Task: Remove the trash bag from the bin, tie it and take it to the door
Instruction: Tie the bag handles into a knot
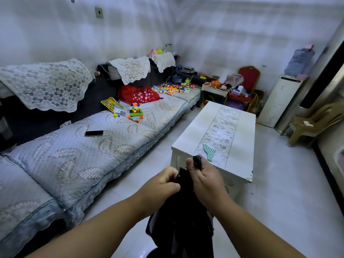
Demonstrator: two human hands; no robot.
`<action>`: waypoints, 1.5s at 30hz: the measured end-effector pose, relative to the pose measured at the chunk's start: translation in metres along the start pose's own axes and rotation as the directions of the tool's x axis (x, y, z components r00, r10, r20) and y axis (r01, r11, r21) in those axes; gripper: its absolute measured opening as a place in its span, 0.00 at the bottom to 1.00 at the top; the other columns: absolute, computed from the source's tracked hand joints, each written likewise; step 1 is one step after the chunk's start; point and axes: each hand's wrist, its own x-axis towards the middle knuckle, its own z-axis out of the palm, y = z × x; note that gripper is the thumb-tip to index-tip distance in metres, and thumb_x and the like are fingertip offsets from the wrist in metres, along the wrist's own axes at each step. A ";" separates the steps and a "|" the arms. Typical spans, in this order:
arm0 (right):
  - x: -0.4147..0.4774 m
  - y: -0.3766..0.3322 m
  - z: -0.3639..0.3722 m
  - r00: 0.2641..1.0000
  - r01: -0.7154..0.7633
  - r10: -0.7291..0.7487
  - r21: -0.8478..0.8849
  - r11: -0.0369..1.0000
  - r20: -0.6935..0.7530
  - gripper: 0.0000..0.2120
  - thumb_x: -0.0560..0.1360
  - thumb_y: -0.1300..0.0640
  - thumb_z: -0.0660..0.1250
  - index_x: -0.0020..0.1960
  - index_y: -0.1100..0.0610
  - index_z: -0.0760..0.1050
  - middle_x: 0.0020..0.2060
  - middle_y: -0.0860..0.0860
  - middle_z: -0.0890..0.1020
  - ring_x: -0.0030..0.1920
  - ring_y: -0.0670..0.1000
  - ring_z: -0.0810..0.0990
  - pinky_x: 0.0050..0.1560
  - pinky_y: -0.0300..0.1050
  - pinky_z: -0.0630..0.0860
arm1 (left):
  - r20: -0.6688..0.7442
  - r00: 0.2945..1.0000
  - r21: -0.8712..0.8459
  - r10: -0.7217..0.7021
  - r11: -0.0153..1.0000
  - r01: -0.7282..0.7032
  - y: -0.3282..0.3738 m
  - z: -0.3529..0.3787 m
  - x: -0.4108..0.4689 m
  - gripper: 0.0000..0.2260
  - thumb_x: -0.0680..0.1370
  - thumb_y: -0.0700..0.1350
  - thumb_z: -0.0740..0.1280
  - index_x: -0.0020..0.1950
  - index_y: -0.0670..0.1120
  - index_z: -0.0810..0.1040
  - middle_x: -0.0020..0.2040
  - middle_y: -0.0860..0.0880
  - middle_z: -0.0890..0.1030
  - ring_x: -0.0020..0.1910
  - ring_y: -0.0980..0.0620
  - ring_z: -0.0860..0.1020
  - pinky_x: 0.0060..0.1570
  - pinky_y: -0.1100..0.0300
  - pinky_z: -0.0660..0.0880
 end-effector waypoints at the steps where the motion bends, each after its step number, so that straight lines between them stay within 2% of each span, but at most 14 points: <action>1: 0.000 -0.001 0.001 0.999 0.012 -0.011 -0.017 1.000 0.034 0.15 0.76 0.44 0.59 0.32 0.49 0.66 0.26 0.45 0.72 0.29 0.39 0.71 0.32 0.34 0.66 | -0.002 1.000 -0.021 0.000 1.000 0.000 -0.002 0.004 0.001 0.08 0.64 0.52 0.66 0.40 0.52 0.73 0.37 0.54 0.74 0.38 0.56 0.72 0.44 0.57 0.69; 4: 0.001 -0.004 0.000 0.997 0.003 -0.003 -0.002 1.000 0.071 0.15 0.76 0.44 0.59 0.35 0.51 0.68 0.27 0.46 0.73 0.29 0.42 0.71 0.32 0.35 0.66 | -0.087 0.995 0.041 0.042 0.998 -0.038 -0.007 0.011 0.007 0.13 0.63 0.57 0.69 0.43 0.54 0.73 0.37 0.55 0.77 0.38 0.56 0.75 0.44 0.56 0.72; 9: 0.002 -0.002 -0.001 0.992 -0.086 0.095 -0.099 0.991 0.087 0.17 0.74 0.43 0.63 0.36 0.55 0.69 0.27 0.48 0.74 0.30 0.46 0.72 0.32 0.37 0.66 | -0.126 0.990 0.194 0.068 0.980 -0.042 -0.012 0.018 0.011 0.06 0.66 0.54 0.69 0.36 0.55 0.75 0.30 0.58 0.78 0.32 0.59 0.75 0.36 0.61 0.70; 13: -0.016 0.009 -0.002 0.968 -0.215 0.191 0.144 0.966 0.164 0.18 0.63 0.46 0.72 0.33 0.53 0.64 0.26 0.51 0.73 0.26 0.48 0.71 0.32 0.45 0.67 | -0.333 0.943 0.289 0.012 0.953 0.090 -0.016 0.013 0.016 0.08 0.68 0.49 0.69 0.32 0.50 0.73 0.27 0.55 0.76 0.29 0.57 0.73 0.32 0.58 0.68; 16: -0.031 0.021 -0.004 0.973 -0.100 0.090 0.035 0.994 0.213 0.14 0.62 0.57 0.72 0.33 0.45 0.67 0.32 0.47 0.72 0.31 0.45 0.69 0.37 0.41 0.68 | -0.384 0.921 0.214 -0.066 0.964 0.158 -0.018 0.008 0.017 0.08 0.69 0.47 0.69 0.30 0.50 0.74 0.26 0.54 0.75 0.27 0.57 0.72 0.31 0.59 0.67; 18: -0.035 0.026 -0.004 0.979 0.027 -0.015 -0.057 0.998 0.206 0.19 0.64 0.62 0.70 0.43 0.37 0.75 0.39 0.45 0.73 0.40 0.41 0.74 0.45 0.30 0.69 | -0.346 0.933 0.222 -0.101 0.957 0.186 -0.018 0.010 0.015 0.07 0.68 0.48 0.69 0.31 0.49 0.76 0.26 0.54 0.76 0.26 0.57 0.73 0.30 0.60 0.67; 21: -0.034 0.024 -0.002 0.975 0.147 -0.099 -0.239 0.960 0.200 0.22 0.69 0.62 0.69 0.60 0.47 0.77 0.42 0.44 0.68 0.43 0.40 0.70 0.47 0.22 0.64 | -0.325 0.942 0.221 -0.084 0.962 0.163 -0.018 0.015 0.013 0.06 0.66 0.50 0.69 0.33 0.49 0.76 0.25 0.55 0.76 0.25 0.59 0.72 0.28 0.64 0.68; 25: -0.030 0.019 -0.010 0.975 0.136 -0.071 -0.314 0.940 0.209 0.10 0.72 0.62 0.65 0.50 0.52 0.82 0.49 0.43 0.75 0.49 0.42 0.74 0.49 0.31 0.68 | -0.255 0.967 0.238 -0.026 0.967 0.089 -0.015 0.018 0.009 0.10 0.70 0.50 0.71 0.31 0.52 0.74 0.26 0.58 0.77 0.26 0.62 0.72 0.29 0.68 0.67; 28: -0.031 0.014 -0.018 0.963 0.003 0.054 -0.211 0.977 0.265 0.10 0.73 0.61 0.64 0.42 0.47 0.80 0.36 0.41 0.81 0.40 0.37 0.78 0.40 0.29 0.70 | -0.215 0.976 0.224 -0.028 0.971 0.077 -0.013 0.018 0.006 0.08 0.72 0.48 0.70 0.35 0.51 0.73 0.36 0.48 0.82 0.34 0.52 0.75 0.40 0.56 0.71; 30: -0.034 0.009 -0.023 0.942 -0.174 0.152 0.047 0.984 0.298 0.12 0.73 0.63 0.65 0.44 0.46 0.79 0.34 0.43 0.83 0.37 0.39 0.80 0.40 0.29 0.73 | -0.214 0.977 0.244 -0.011 0.968 0.065 -0.012 0.018 0.005 0.08 0.73 0.48 0.70 0.36 0.51 0.73 0.34 0.50 0.80 0.33 0.53 0.74 0.40 0.55 0.70; 34: -0.037 0.008 -0.030 0.866 -0.452 0.246 0.475 0.755 0.434 0.19 0.73 0.73 0.58 0.46 0.52 0.80 0.36 0.54 0.82 0.35 0.51 0.77 0.38 0.43 0.74 | -0.240 0.971 0.241 -0.004 0.968 0.064 -0.012 0.019 0.004 0.08 0.73 0.48 0.69 0.36 0.52 0.73 0.30 0.55 0.76 0.30 0.57 0.72 0.36 0.57 0.68; 39: -0.044 0.006 -0.032 0.874 -0.423 0.223 0.450 0.786 0.433 0.21 0.69 0.75 0.61 0.47 0.54 0.83 0.38 0.48 0.86 0.41 0.47 0.83 0.44 0.37 0.79 | -0.216 0.976 0.186 -0.032 0.980 0.073 -0.013 0.022 0.001 0.04 0.74 0.48 0.68 0.40 0.50 0.76 0.34 0.52 0.78 0.35 0.53 0.73 0.40 0.55 0.69; 43: -0.046 0.006 -0.030 0.910 -0.356 0.200 0.434 0.828 0.364 0.06 0.73 0.62 0.68 0.47 0.59 0.83 0.38 0.50 0.85 0.41 0.48 0.82 0.44 0.36 0.77 | -0.171 0.983 0.091 -0.065 0.993 0.081 -0.012 0.026 -0.002 0.05 0.75 0.45 0.66 0.39 0.49 0.75 0.36 0.49 0.78 0.36 0.51 0.73 0.41 0.54 0.68; 45: -0.045 0.009 -0.032 0.900 -0.370 0.211 0.415 0.831 0.381 0.09 0.76 0.57 0.63 0.46 0.60 0.81 0.36 0.50 0.83 0.40 0.48 0.80 0.42 0.36 0.76 | -0.133 0.987 0.041 -0.090 0.995 0.096 -0.011 0.027 -0.004 0.07 0.77 0.44 0.65 0.38 0.49 0.74 0.34 0.51 0.76 0.33 0.53 0.71 0.37 0.57 0.67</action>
